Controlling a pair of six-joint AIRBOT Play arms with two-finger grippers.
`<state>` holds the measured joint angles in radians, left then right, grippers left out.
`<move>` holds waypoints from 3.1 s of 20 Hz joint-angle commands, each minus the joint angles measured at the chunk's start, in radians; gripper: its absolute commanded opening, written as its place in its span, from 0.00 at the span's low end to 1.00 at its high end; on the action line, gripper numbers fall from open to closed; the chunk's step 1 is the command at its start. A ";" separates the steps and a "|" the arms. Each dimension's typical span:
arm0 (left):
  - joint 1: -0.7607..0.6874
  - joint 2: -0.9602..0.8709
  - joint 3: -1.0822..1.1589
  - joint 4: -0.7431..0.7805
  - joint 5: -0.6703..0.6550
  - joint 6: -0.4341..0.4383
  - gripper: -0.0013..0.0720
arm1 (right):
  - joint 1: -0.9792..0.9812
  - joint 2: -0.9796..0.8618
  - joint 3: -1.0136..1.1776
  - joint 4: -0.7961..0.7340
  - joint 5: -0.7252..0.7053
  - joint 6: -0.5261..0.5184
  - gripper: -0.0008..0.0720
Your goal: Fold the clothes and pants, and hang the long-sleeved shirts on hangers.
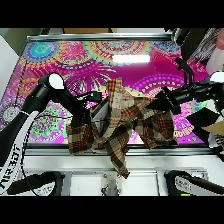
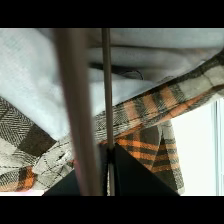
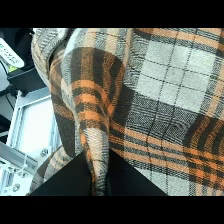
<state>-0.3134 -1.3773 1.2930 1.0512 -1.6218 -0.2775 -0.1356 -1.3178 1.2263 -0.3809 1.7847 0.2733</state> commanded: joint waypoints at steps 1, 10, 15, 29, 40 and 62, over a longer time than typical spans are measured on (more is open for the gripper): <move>0.000 0.001 0.001 -0.004 0.002 0.001 0.05 | 0.001 -0.001 0.000 -0.001 0.000 0.003 0.06; 0.008 0.001 0.001 -0.003 0.036 -0.173 0.64 | 0.001 0.000 0.000 -0.001 -0.046 0.002 0.05; 0.089 0.012 0.001 0.002 0.036 -0.352 0.64 | 0.000 0.000 0.000 -0.001 -0.054 0.003 0.05; 0.316 0.324 -0.105 0.047 0.200 -0.998 0.64 | -0.009 0.051 0.000 0.000 -0.166 0.019 0.05; 0.005 0.386 -0.632 -0.310 0.768 -1.291 0.05 | -0.021 0.088 0.000 0.000 -0.176 0.048 0.05; 0.334 0.153 0.310 0.150 0.156 -1.264 0.05 | 0.070 0.278 -0.003 -0.100 -0.113 0.198 0.05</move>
<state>0.0364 -1.1336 1.4265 1.0927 -1.3163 -1.5455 -0.0998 -1.0519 1.2232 -0.5087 1.6760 0.4690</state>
